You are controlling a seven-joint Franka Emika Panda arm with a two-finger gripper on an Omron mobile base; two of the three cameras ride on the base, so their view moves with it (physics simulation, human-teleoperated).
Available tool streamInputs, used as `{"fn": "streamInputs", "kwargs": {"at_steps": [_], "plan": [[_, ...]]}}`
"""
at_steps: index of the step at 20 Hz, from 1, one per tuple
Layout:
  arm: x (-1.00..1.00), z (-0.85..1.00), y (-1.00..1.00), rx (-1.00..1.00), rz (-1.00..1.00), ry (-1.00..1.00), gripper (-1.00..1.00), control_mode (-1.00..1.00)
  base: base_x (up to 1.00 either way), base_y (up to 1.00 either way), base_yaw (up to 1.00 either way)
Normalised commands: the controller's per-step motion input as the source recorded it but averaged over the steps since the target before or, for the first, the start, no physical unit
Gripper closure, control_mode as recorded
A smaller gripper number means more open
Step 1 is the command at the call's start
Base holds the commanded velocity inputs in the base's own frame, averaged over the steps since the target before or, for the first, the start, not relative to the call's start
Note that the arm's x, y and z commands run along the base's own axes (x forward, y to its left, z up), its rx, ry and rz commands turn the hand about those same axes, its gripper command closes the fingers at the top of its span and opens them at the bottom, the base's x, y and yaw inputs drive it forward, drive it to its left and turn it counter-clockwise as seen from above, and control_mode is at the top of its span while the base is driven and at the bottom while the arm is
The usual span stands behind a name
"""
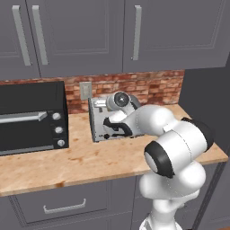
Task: Start the toaster. Once the lever pops up, take the bread to the plate on the dining counter.
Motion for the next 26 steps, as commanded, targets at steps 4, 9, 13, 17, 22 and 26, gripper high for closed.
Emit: {"fn": "streamInputs", "kwargs": {"at_steps": [4, 9, 13, 17, 22, 26], "plan": [[0.0, 0.0, 0.0, 0.0, 0.0, 0.0, -1.0, -1.0, 0.0, 0.0, 0.0], [0.0, 0.0, 0.0, 0.0, 0.0, 0.0, -1.0, -1.0, 0.0, 0.0, 0.0], [0.0, 0.0, 0.0, 0.0, 0.0, 0.0, -1.0, -1.0, 0.0, 0.0, 0.0], [0.0, 0.0, 0.0, 0.0, 0.0, 0.0, -1.0, -1.0, 0.0, 0.0, 0.0], [0.0, 0.0, 0.0, 0.0, 0.0, 0.0, -1.0, -1.0, 0.0, 0.0, 0.0], [0.0, 0.0, 0.0, 0.0, 0.0, 0.0, -1.0, -1.0, 0.0, 0.0, 0.0]]}}
